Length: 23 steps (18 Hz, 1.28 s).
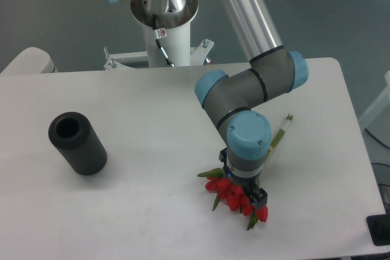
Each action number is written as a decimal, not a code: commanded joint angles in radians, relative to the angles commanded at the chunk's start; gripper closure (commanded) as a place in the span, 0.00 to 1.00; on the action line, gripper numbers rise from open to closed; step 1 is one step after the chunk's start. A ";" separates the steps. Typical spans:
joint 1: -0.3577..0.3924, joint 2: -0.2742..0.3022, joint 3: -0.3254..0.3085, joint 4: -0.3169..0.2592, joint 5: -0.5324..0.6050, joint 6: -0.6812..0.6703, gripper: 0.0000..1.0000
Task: Pick up the flowers from the table
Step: 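Hold the gripper closed around the red tulip stems, then lift the gripper upward, raising the tulip stems off the table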
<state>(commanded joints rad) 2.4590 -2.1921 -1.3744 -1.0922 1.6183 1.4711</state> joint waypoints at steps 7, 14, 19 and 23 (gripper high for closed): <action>0.000 0.002 -0.002 0.002 0.000 0.000 0.00; 0.000 0.003 -0.003 0.002 -0.002 -0.002 0.00; 0.014 0.015 -0.006 -0.006 -0.032 -0.003 0.00; 0.092 0.041 -0.038 -0.006 -0.096 -0.002 0.00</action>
<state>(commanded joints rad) 2.5508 -2.1507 -1.4128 -1.0983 1.5219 1.4696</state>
